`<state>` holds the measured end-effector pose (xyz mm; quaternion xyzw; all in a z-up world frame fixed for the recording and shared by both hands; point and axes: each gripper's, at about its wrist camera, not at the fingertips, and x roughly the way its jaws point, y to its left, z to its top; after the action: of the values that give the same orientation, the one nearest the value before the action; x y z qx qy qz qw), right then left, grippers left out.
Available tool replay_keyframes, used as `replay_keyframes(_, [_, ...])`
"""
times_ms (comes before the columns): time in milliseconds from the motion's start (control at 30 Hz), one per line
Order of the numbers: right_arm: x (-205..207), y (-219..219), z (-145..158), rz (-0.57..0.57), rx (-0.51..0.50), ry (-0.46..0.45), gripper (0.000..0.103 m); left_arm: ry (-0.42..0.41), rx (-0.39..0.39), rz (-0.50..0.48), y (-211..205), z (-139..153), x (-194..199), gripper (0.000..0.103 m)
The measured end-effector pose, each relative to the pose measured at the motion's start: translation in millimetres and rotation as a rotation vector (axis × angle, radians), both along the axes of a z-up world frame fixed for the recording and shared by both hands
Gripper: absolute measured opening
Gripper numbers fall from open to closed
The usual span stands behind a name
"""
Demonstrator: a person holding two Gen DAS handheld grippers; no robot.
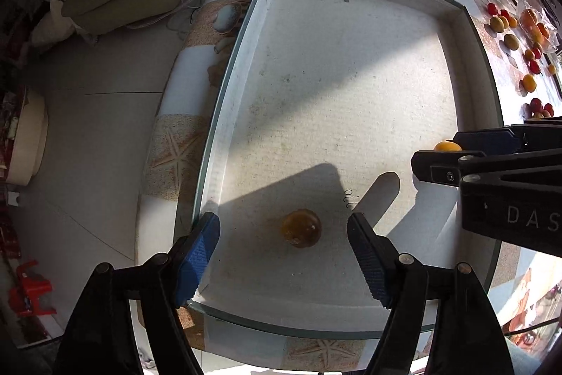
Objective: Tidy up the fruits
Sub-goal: 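Carry both tomatoes over the white tray and open both tools to drop them, then move both tools back over the tomatoes on the tablecloth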
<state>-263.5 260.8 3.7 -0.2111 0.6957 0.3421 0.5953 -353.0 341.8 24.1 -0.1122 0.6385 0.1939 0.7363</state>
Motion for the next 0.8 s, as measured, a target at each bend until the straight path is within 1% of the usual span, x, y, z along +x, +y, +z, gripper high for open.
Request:
replay_keyframes(67, [0.0,1.3,2.1,-0.003,0.002,-0.011,0.067,0.008,-0.002,0.005,0.5,-0.3,-1.8,0.076])
replay_keyframes(167, [3.4,-1.6,13.9,-0.034,0.044,-0.018,0.081,0.012,-0.001,0.002,-0.8,3.1,-3.7,0.076])
replay_keyframes(300, [12.8,-9.4,34.0,-0.071,0.093,-0.038,0.081,0.005,0.012,-0.026,-8.0,13.9,-0.1,0.076])
replay_keyframes(433, [26.1,-38.5,49.5,-0.130,0.113,-0.062,0.081,-0.013,0.017,-0.072,-24.3,26.3,14.0,0.076])
replay_keyframes(533, [39.2,-62.6,58.0,-0.185,0.101,-0.076,0.081,-0.034,0.016,-0.121,-40.5,38.0,29.3,0.076])
replay_keyframes(633, [55.2,-95.4,65.6,-0.251,0.081,-0.089,0.081,-0.046,0.009,-0.174,-61.9,46.8,43.8,0.076])
replay_keyframes(733, [68.1,-137.4,70.5,-0.318,0.044,-0.105,0.081,-0.081,-0.006,-0.234,-76.6,60.6,70.4,0.076])
replay_keyframes(800, [73.9,-163.2,67.7,-0.362,0.016,-0.114,0.081,-0.101,-0.019,-0.278,-93.4,69.2,86.7,0.076])
